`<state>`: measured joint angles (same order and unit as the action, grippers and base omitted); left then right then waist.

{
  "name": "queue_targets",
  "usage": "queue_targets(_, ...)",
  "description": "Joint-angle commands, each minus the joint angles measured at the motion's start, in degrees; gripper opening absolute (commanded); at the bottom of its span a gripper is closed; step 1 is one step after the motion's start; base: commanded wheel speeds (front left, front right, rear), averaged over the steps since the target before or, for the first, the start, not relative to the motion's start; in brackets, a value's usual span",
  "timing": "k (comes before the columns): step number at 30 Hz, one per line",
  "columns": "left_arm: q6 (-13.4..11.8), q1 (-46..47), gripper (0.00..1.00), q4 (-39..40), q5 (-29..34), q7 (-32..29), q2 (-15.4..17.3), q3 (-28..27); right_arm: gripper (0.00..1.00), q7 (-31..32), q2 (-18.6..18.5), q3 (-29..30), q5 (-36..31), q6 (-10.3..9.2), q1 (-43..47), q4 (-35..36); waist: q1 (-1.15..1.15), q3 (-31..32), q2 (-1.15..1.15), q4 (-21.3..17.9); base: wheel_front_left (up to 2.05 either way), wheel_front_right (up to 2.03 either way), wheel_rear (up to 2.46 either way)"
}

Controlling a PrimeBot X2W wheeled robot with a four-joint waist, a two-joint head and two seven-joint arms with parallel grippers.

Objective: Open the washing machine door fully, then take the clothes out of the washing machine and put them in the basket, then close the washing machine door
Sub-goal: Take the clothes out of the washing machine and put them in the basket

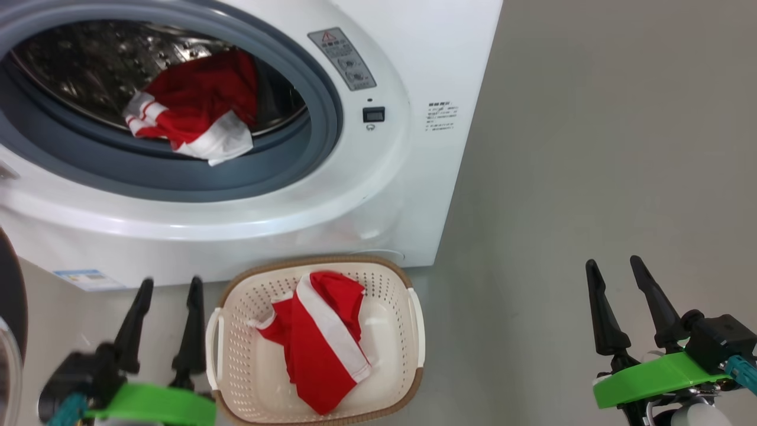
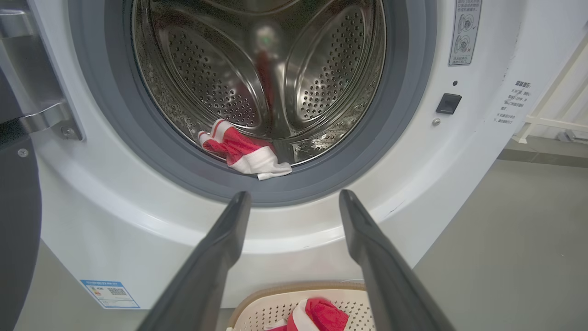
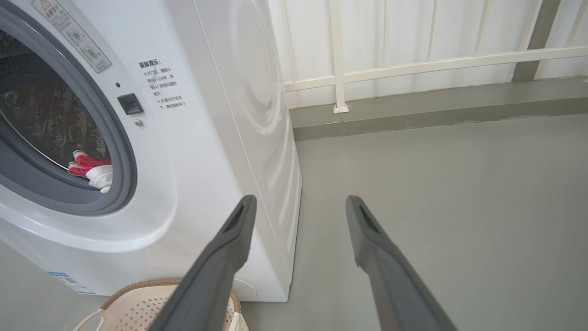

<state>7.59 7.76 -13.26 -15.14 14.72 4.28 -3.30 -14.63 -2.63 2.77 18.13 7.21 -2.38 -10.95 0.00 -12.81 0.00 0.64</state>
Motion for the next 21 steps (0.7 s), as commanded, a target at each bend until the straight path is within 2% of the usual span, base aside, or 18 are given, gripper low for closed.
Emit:
queue_targets(1,-0.1,2.3,1.0,1.0,0.4,0.3,1.4,-1.5,1.0,-0.4,-0.2,-1.2,0.0,0.28,-0.9,1.6,0.0,-0.8,0.0,0.1,0.0,0.0,0.0)
queue_targets(9,-0.1,14.0,1.0,-6.7,0.4,0.3,4.1,1.5,1.0,-0.4,-0.2,-2.0,0.5,0.28,-3.7,2.0,0.0,-6.3,0.0,-0.1,0.0,0.0,0.0)
queue_targets(21,-0.1,36.4,1.0,-27.5,-1.5,0.3,8.1,4.9,1.0,-0.4,-0.2,-3.8,1.5,0.28,-8.5,2.5,0.0,-14.5,0.0,-2.3,0.0,0.0,0.0)
